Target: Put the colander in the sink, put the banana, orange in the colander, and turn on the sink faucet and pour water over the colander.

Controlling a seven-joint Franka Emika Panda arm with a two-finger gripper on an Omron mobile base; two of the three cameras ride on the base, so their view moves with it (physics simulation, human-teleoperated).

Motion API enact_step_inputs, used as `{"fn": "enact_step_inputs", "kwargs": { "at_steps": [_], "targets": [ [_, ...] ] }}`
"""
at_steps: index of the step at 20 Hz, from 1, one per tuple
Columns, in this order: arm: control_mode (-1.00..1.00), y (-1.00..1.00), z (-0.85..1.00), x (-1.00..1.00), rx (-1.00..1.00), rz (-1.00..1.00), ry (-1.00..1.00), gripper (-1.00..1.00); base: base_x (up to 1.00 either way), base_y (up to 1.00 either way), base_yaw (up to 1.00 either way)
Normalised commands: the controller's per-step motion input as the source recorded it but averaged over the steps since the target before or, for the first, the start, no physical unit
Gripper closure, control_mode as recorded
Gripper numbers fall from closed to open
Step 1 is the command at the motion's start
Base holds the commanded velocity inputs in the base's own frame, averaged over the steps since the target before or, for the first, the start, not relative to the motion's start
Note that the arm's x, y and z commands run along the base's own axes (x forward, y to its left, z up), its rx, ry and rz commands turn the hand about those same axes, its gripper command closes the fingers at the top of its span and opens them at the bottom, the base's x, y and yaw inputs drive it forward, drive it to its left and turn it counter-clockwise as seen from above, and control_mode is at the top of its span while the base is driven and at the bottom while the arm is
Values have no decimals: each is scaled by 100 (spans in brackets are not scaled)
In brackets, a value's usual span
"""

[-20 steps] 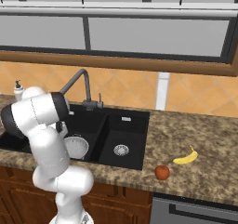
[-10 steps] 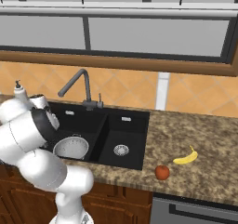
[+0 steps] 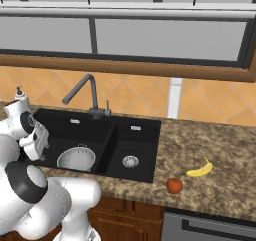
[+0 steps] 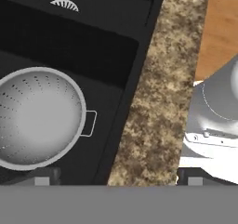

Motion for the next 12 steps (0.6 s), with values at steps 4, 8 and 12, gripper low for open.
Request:
{"fn": "enact_step_inputs", "kwargs": {
  "at_steps": [4,8,12],
  "targets": [
    [-100,-45,57,-52,-11,29,0,-100,0,0,0],
    [-100,-54,50,-52,-14,32,0,-100,0,0,0],
    [-100,-62,39,-49,-14,33,0,-100,0,0,0]
  ]
}}
